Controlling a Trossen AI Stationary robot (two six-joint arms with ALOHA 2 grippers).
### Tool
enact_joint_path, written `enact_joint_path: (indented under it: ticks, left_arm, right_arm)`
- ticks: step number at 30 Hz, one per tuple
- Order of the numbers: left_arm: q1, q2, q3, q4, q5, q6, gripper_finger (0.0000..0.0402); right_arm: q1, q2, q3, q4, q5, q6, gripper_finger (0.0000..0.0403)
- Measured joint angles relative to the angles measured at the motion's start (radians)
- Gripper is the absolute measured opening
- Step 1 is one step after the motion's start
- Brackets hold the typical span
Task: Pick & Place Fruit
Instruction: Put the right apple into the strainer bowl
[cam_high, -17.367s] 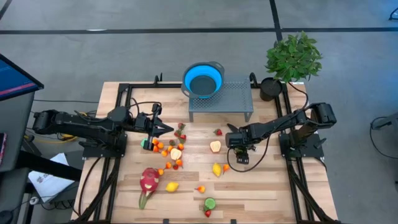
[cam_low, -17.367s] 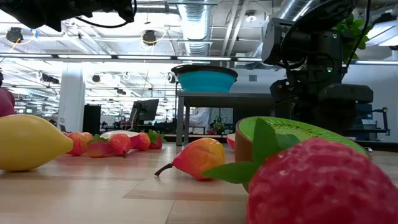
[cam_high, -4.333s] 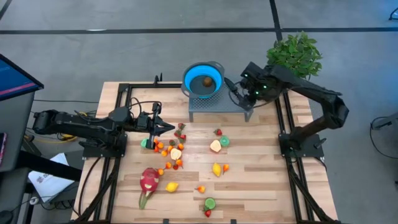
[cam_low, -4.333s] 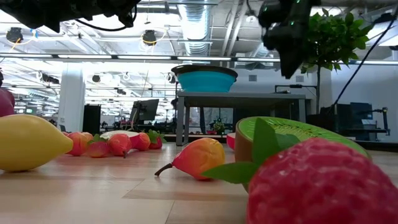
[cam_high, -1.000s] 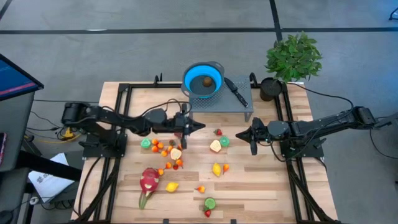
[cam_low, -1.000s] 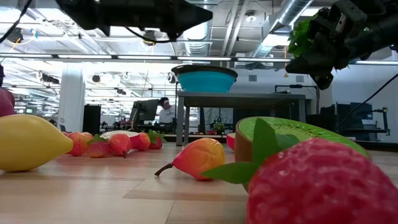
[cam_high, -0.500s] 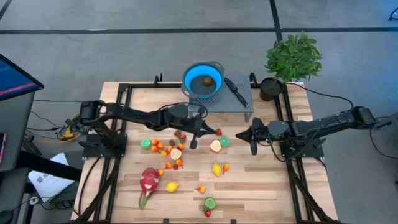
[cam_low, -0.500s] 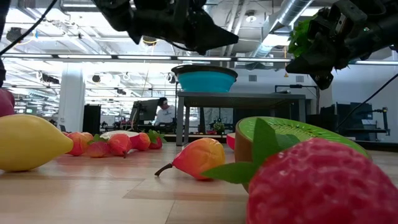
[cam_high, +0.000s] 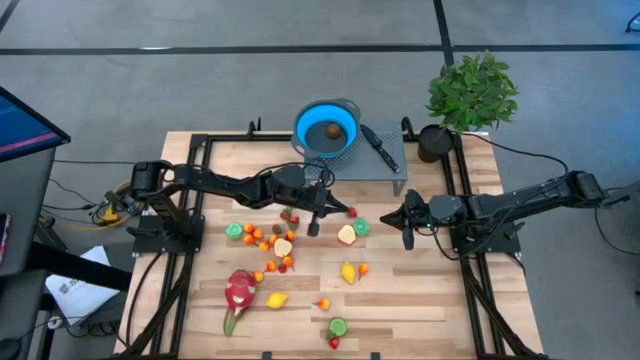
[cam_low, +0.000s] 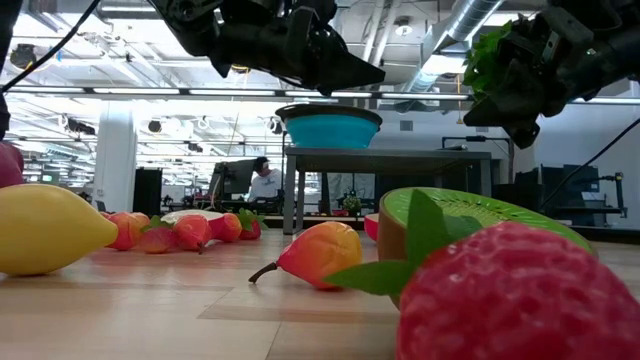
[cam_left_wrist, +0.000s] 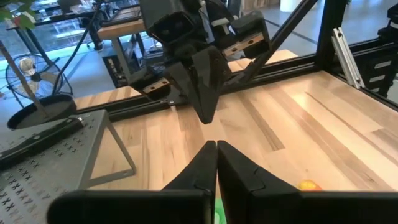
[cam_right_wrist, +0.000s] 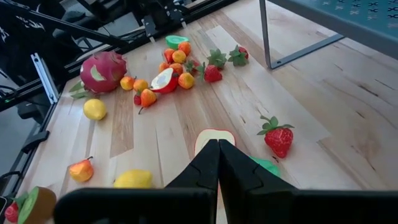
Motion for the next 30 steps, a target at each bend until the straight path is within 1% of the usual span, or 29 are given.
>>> enact_joint_path:
  ticks: [4,7,10,14,17,20,22,24,27,30]
  left_arm:
    - [-0.003,0.000,0.000,0.002,-0.024,-0.007,0.0021]
    - [-0.010,0.000,0.000,0.002,-0.059,-0.009,0.0052]
    - [-0.018,0.000,0.000,0.003,-0.096,-0.012,0.0104]
    - [-0.025,0.000,0.000,0.004,-0.140,-0.072,0.0193]
    - [-0.028,0.000,0.000,0.004,-0.115,-0.129,0.0259]
    - [-0.030,0.000,0.000,0.007,-0.071,-0.141,0.0305]
    - [-0.037,0.000,0.000,0.007,-0.062,-0.190,0.0325]
    - [-0.042,0.005,0.000,0.012,-0.078,-0.242,0.0338]
    - [-0.052,0.033,0.000,0.009,-0.100,-0.297,0.0343]
    - [-0.072,0.079,0.000,0.010,-0.106,-0.355,0.0339]
  right_arm:
    - [0.000,0.000,0.000,0.000,0.000,-0.002,0.0001]
    - [0.000,0.000,0.000,-0.001,0.000,-0.002,0.0001]
    - [0.000,0.000,0.000,-0.003,0.000,-0.002,0.0001]
    - [0.000,0.000,0.000,-0.003,0.000,-0.002,0.0001]
    - [0.000,0.000,0.000,-0.003,-0.001,-0.002,0.0001]
    - [0.000,0.000,0.000,-0.003,-0.004,-0.002,0.0001]
    - [0.000,0.000,0.000,-0.003,-0.004,-0.002,0.0001]
    - [0.000,0.000,0.000,-0.003,-0.005,-0.004,0.0001]
    - [0.000,0.000,0.000,-0.001,-0.009,-0.047,0.0001]
    - [0.000,0.000,0.000,0.002,-0.009,-0.079,0.0001]
